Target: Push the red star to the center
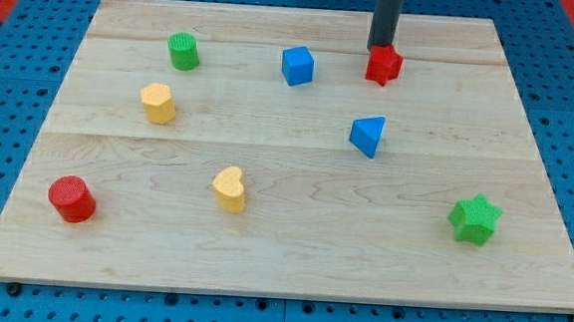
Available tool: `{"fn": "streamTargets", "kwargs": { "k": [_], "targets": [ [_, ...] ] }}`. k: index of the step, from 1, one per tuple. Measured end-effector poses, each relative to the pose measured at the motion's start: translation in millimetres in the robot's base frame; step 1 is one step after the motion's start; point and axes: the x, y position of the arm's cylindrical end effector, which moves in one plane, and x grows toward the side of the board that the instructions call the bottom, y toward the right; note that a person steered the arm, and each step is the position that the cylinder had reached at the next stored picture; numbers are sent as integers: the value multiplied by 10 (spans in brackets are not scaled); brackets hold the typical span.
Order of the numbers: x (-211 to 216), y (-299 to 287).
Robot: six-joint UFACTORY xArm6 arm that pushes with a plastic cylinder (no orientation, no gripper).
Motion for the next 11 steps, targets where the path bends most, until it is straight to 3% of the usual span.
{"fn": "streamTargets", "kwargs": {
  "k": [2, 3, 5, 7, 8, 10, 11],
  "targets": [
    [-260, 407],
    [-180, 610],
    [603, 108],
    [68, 124],
    [14, -63],
    [724, -778],
    [803, -1272]
  ]
}}
